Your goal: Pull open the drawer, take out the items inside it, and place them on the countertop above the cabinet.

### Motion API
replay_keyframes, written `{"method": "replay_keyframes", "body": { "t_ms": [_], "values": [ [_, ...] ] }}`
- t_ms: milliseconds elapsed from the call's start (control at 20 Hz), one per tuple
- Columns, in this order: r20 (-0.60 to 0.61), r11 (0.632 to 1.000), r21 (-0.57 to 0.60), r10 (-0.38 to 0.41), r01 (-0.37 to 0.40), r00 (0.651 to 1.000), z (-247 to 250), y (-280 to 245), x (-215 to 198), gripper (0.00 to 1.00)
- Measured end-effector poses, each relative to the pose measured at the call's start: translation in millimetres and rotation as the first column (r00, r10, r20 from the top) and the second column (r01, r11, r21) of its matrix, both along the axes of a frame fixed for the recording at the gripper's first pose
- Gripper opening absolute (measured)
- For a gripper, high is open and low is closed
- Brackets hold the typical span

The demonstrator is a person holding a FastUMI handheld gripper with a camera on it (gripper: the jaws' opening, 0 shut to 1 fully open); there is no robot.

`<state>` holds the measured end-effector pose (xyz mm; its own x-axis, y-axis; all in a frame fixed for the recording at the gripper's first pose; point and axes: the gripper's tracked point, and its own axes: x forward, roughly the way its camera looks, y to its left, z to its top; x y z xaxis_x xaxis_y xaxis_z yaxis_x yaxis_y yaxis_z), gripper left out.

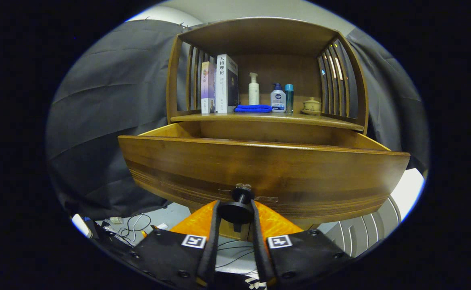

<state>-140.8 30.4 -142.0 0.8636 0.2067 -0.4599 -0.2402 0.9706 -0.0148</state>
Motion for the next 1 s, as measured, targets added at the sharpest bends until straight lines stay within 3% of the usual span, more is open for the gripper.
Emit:
{"method": "replay_keyframes", "body": {
  "t_ms": [250,600,1000],
  "values": [
    [0.081,1.000,0.017,-0.013,0.012,0.997,25,-4,-3,1.00],
    [0.212,0.998,0.058,-0.032,0.020,0.977,94,-8,12,1.00],
    [0.196,0.999,-0.003,0.039,-0.039,0.980,138,2,67,1.00]
  ]
}}
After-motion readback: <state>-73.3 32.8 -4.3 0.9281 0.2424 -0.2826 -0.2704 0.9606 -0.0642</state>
